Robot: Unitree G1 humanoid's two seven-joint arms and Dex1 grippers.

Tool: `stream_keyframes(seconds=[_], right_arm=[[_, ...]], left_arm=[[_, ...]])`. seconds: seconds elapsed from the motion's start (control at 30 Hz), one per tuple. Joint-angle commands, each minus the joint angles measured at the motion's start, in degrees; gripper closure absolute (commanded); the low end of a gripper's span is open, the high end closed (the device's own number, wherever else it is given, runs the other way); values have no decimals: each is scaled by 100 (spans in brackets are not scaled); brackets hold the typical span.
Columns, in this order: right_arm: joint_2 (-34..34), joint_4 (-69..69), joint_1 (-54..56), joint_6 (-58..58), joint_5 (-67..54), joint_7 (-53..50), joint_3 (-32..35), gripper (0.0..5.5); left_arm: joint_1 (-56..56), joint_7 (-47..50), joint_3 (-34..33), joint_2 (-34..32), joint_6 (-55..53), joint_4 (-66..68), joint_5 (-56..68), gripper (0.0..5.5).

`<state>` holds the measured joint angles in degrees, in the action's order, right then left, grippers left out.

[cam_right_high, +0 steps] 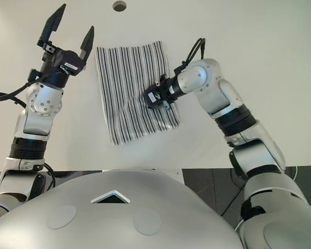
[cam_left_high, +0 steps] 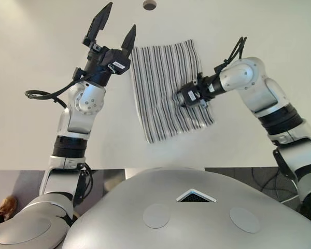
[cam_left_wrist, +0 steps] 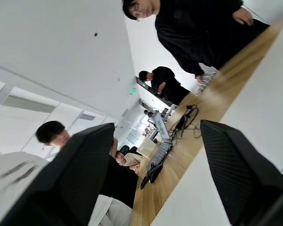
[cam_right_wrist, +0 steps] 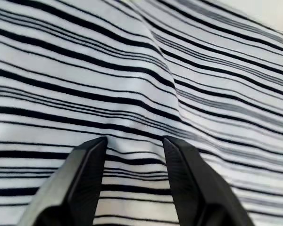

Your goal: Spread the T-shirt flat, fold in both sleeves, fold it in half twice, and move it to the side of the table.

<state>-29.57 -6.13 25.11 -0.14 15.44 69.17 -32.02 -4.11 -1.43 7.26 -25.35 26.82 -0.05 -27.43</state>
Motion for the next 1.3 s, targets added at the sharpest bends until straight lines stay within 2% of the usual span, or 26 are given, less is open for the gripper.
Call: stream_keyframes(seconds=[0.03, 0.13, 0.27, 0.37, 0.43, 0.53, 0.7, 0.93, 1.1, 1.3], right_arm=[[-134, 382, -399, 391, -293, -61, 229, 328], [-654, 1287, -1051, 381, -790, -145, 882, 328], [-1488, 2613, -2770, 267, -1645, -329, 2286, 328], [-1482, 3440, -3799, 145, -2128, -820, 3491, 328], [-1447, 3527, -4356, -227, -1854, -1222, 3942, 328], [-1512, 3320, -5062, -1075, -793, -1814, 3975, 328], [-1466, 3414, -5178, -1360, -613, -2082, 3745, 328], [-1565, 3451, -5213, -1400, -505, -2147, 3532, 328], [-1689, 3479, -5321, -1461, -468, -2092, 3486, 328], [-1786, 3474, -5386, -1453, -454, -2098, 3510, 328]], left_arm=[[122, -376, 221, -350, 244, 133, -113, 217], [521, -638, 330, -850, 831, 127, -146, 217], [1406, -910, 247, -1691, 1773, -49, -32, 217], [2164, -1033, 12, -2365, 2388, -379, -372, 217], [2552, -1089, -148, -2678, 2682, -477, -435, 217], [3142, -1075, -303, -3012, 3056, -499, -962, 217], [3380, -1024, -161, -3126, 3218, -254, -1792, 217], [2593, -643, 320, -2584, 2890, -72, -2711, 217], [1974, -395, 891, -2096, 2592, 10, -3237, 217], [1654, -461, 1474, -2066, 2527, 191, -3225, 217]])
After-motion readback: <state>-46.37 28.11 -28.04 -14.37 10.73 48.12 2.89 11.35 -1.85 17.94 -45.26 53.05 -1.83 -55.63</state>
